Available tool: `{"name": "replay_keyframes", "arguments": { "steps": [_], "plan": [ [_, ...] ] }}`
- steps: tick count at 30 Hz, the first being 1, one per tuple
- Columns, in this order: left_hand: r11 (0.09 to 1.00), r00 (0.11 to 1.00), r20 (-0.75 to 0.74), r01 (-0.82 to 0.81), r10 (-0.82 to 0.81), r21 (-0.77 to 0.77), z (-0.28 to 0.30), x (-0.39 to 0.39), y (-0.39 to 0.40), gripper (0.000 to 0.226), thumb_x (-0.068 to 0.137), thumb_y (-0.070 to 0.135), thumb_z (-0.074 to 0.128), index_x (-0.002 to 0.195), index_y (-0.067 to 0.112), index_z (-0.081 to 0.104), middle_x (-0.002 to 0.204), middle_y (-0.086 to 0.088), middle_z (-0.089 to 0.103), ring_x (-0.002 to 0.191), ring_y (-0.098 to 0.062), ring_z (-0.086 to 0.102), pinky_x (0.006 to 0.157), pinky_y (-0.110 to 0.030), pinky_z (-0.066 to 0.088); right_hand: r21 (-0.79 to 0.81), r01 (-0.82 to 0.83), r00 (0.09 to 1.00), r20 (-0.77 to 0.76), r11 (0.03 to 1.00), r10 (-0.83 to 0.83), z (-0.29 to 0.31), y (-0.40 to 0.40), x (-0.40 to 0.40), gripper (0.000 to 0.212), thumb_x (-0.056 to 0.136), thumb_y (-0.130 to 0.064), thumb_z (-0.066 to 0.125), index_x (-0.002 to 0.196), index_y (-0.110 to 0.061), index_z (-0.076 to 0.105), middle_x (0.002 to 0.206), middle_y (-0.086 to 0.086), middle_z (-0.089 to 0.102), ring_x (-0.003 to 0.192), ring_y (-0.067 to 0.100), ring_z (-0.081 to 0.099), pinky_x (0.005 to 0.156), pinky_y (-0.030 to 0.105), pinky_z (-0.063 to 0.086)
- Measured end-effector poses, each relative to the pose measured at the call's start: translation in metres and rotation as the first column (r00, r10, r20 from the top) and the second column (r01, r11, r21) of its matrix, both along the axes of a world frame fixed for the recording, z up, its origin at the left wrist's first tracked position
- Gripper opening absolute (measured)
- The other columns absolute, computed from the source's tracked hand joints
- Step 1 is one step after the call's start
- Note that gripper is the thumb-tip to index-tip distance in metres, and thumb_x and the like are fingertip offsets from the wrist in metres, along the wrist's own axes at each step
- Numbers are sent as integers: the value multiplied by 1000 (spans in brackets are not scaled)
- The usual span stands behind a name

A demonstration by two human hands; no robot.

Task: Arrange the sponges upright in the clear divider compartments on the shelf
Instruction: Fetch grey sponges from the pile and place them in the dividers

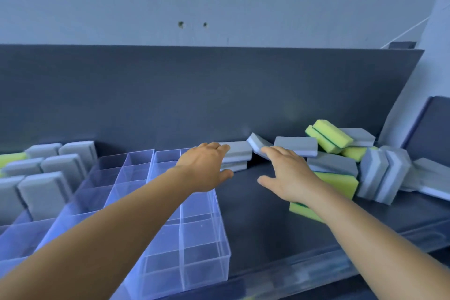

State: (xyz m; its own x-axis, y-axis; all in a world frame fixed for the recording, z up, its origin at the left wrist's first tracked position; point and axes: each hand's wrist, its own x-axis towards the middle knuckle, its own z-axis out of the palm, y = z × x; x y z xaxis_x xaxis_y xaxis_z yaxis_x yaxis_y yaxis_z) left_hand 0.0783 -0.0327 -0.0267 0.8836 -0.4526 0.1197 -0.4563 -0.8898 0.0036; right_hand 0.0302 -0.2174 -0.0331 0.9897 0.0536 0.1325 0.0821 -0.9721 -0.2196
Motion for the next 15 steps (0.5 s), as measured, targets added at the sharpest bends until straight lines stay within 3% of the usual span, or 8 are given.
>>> {"name": "replay_keyframes", "arguments": {
  "steps": [6, 15],
  "plan": [
    [999, 1000, -15, 8, -7, 54, -6, 42, -12, 65, 94, 48, 46, 149, 21, 25, 147, 0, 38, 134, -22, 36, 105, -34, 34, -69, 2, 999, 37, 998, 1, -5, -7, 45, 60, 90, -31, 55, 142, -21, 28, 145, -1, 36, 133, 23, 33, 107, 33, 29],
    [993, 1000, -12, 20, -19, 117, -17, 97, -12, 53, 91, 50, 48, 132, 18, 45, 129, -4, 47, 119, -24, 45, 97, -33, 38, -125, -4, 997, 70, 992, 13, -13, -4, 109, 65, 86, -4, 51, 143, -23, 26, 143, -2, 33, 132, 22, 32, 108, 28, 25]
  ]
}}
